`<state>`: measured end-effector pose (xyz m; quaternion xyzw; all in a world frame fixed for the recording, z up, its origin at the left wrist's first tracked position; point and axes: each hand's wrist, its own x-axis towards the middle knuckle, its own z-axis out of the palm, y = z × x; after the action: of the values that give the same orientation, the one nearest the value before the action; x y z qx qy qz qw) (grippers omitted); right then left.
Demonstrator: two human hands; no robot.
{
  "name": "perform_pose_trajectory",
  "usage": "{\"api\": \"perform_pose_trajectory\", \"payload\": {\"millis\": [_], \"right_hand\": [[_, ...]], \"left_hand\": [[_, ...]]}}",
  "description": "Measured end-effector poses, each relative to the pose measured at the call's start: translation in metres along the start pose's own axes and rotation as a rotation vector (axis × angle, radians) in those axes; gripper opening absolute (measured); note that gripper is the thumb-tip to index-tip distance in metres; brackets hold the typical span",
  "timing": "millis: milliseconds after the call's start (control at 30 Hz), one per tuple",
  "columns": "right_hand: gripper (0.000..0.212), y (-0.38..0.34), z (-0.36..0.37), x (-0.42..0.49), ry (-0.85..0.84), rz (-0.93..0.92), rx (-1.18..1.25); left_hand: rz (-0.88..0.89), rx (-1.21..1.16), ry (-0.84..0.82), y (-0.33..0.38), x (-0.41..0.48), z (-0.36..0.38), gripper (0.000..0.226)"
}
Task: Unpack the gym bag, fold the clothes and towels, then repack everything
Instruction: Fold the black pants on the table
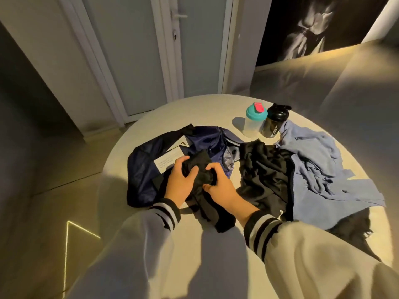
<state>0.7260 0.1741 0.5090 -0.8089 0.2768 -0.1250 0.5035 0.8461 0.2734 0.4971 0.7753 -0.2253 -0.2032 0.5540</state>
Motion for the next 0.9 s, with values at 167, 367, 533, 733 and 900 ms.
{"api": "perform_pose_trajectory", "payload": {"millis": [167,367,533,733,900], "right_hand": [[0.054,-0.022,0.006,0.021,0.094,0.083,-0.034],[0.054,-0.027,0.017,0.035,0.137,0.167,0.005],[0.054,-0.028,0.011,0.032,0.247,0.273,0.064],[0.051,-0.036,-0.032,0.013,0.577,0.38,0.036],[0.052,-0.058,-0.061,0.003,0.668,0.173,-0.101]], "left_hand": [[-0.124,0.664,-0.053,-0.004,0.057,-0.039,0.063],[-0.327,0.791,-0.25,-0.017,0.089,-0.056,0.067],[-0.17,0.558,-0.428,0.003,0.062,-0.037,0.033],[-0.046,0.611,-0.713,0.034,0.02,0.006,0.04],[-0.117,0.768,-1.033,0.053,-0.012,0.037,0.031]]}}
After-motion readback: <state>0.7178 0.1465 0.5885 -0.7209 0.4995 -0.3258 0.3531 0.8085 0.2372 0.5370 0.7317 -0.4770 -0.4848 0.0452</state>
